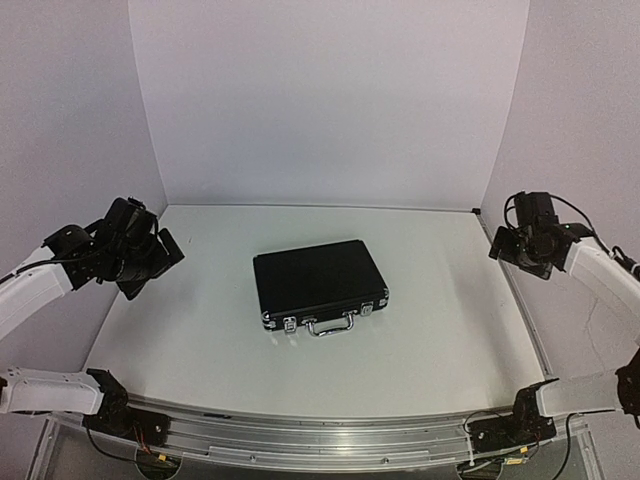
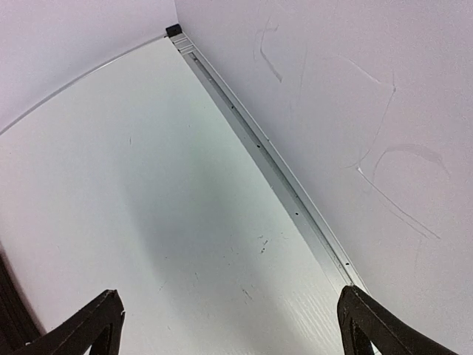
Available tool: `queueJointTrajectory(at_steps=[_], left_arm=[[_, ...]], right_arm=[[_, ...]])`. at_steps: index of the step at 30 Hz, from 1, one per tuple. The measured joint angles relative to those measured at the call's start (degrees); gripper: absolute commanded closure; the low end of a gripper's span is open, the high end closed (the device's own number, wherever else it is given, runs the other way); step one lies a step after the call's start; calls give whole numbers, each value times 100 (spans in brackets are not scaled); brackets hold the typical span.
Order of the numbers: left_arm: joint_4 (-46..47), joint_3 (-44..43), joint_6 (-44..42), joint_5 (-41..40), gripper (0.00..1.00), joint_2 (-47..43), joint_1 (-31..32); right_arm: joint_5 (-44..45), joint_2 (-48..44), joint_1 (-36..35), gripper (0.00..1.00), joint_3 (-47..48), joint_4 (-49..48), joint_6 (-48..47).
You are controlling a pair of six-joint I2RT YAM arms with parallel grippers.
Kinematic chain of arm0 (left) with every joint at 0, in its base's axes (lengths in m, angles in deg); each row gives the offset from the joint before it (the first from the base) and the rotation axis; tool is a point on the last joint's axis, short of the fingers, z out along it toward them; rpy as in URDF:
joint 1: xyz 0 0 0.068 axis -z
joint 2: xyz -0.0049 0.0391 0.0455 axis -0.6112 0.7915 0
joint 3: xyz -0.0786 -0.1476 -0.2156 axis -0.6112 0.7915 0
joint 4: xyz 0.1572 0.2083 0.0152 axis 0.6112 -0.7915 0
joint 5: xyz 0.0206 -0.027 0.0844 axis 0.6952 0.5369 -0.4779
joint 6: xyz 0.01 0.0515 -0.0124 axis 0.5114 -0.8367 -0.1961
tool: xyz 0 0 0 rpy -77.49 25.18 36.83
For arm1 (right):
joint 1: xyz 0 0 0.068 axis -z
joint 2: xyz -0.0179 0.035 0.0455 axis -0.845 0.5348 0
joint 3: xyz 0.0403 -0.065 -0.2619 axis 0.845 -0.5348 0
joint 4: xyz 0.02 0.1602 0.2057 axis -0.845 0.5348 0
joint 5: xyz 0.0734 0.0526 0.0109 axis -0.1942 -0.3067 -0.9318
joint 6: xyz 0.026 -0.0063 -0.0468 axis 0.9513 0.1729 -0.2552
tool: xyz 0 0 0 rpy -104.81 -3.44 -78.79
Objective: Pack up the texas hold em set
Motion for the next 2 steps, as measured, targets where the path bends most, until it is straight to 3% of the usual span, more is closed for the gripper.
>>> queueJointTrajectory(at_steps=[2], left_arm=[[-4, 37, -20, -4, 0, 1, -105]], right_arm=[[55, -78, 0, 2, 0, 4, 19]])
